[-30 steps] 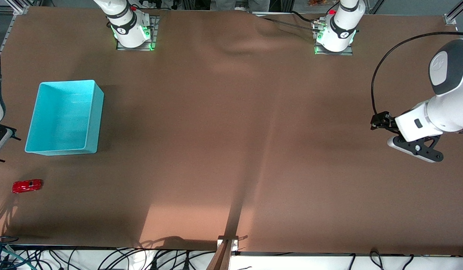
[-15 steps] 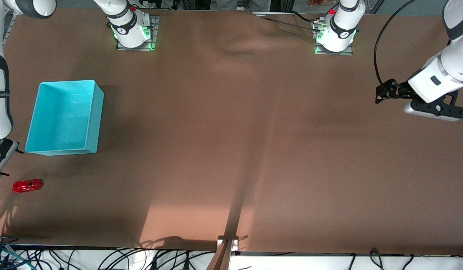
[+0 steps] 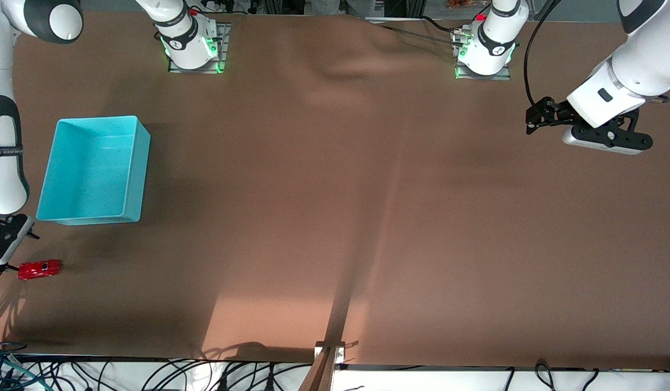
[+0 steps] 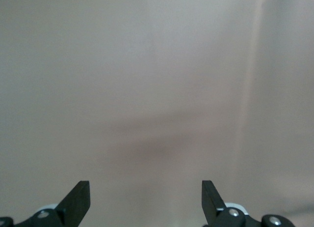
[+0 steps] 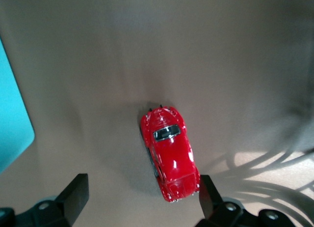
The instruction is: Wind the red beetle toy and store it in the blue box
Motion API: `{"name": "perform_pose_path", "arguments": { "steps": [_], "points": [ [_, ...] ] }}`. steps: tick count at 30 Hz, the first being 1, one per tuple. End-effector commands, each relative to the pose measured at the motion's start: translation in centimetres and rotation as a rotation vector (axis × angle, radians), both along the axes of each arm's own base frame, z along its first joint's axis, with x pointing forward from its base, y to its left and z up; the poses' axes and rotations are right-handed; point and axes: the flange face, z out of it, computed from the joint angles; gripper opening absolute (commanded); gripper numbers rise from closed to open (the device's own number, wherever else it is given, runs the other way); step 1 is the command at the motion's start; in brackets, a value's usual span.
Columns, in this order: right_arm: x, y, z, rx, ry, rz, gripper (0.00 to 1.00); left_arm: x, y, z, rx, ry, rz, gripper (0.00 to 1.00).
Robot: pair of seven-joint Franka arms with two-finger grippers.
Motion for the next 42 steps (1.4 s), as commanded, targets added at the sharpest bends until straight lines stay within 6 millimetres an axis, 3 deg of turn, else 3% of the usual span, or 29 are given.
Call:
{"name": "perform_pose_path", "arguments": {
  "steps": [1, 10, 19, 26, 31, 35, 39, 42],
  "points": [
    [1.0, -0.6, 0.0, 0.008, -0.039, 0.023, 1.0, -0.9, 0.2, 0.9, -0.01, 0.028, 0.011, 1.0],
    [1.7, -0.4, -1.4, -0.001, -0.071, 0.082, 1.0, -0.7, 0.7, 1.8, -0.018, 0.015, 0.025, 1.0],
    [1.8, -0.5, -1.9, -0.008, -0.082, 0.123, 0.88, -0.8, 2.8, 2.9, -0.024, 0.059, 0.052, 1.0],
    [2.3, -0.1, -2.4, -0.02, -0.098, 0.167, 0.72, -0.8, 2.6, 2.9, -0.021, 0.064, 0.053, 1.0],
    [2.4, 0.2, -2.3, -0.018, -0.1, 0.176, 0.48, -0.5, 2.5, 2.2, -0.017, 0.073, 0.056, 1.0],
    [2.4, 0.2, -2.3, -0.025, -0.097, 0.19, 0.35, -0.2, 1.8, 2.1, -0.007, 0.066, 0.048, 1.0],
    [2.4, 0.2, -2.4, -0.027, -0.092, 0.21, 0.2, 0.5, 1.6, 1.6, -0.007, 0.065, 0.044, 1.0],
    [2.4, 0.2, -2.0, -0.024, -0.086, 0.213, 0.16, 1.8, 1.4, 2.0, -0.009, 0.045, 0.042, 1.0]
  ]
}}
